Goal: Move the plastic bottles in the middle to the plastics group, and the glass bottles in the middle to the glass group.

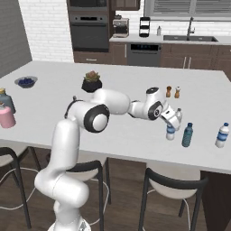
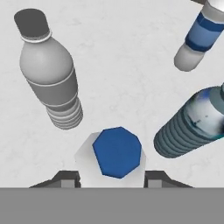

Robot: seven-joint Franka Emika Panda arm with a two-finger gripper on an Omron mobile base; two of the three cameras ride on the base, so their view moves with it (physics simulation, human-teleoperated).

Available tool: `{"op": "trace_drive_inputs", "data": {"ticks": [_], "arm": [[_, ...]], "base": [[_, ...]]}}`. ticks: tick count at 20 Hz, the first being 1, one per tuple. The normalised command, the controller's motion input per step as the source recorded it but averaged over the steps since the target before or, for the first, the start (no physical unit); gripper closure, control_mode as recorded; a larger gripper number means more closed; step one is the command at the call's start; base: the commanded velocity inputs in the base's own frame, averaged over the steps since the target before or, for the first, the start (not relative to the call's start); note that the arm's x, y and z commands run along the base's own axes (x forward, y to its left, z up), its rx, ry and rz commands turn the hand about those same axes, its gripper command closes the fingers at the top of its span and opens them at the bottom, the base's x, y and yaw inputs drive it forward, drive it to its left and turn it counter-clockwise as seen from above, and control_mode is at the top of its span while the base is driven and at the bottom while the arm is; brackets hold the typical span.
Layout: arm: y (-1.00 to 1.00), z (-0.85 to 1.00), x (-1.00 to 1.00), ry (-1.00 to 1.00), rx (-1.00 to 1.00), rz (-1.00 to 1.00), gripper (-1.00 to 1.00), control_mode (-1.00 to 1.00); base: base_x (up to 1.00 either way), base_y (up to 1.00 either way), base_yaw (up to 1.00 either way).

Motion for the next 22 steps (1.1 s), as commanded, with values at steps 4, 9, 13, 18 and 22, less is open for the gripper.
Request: {"op": "trace_drive_inputs", "data": {"ticks": [4,9,13,18,22], "arm": [[-0.18,0.0,0.03,0.0,0.0,0.0,1.0,-1.0],[-0.12,-0.05,0.0,0.0,0.0,0.0,1.0,-1.0],[0.0,0.0,0.0,0.0,0.0,0.0,-1.0,-1.0],[0.0,0.0,0.0,0.0,0.0,0.0,-1.0,-1.0],[0.0,0.0,0.0,0.0,0.0,0.0,-1.0,-1.0]], "base": [[0.0,0.0,0.0],[0.0,0.0,0.0],[0.0,0.0,0.0],[0.0,0.0,0.0],[0.0,0.0,0.0]]}}
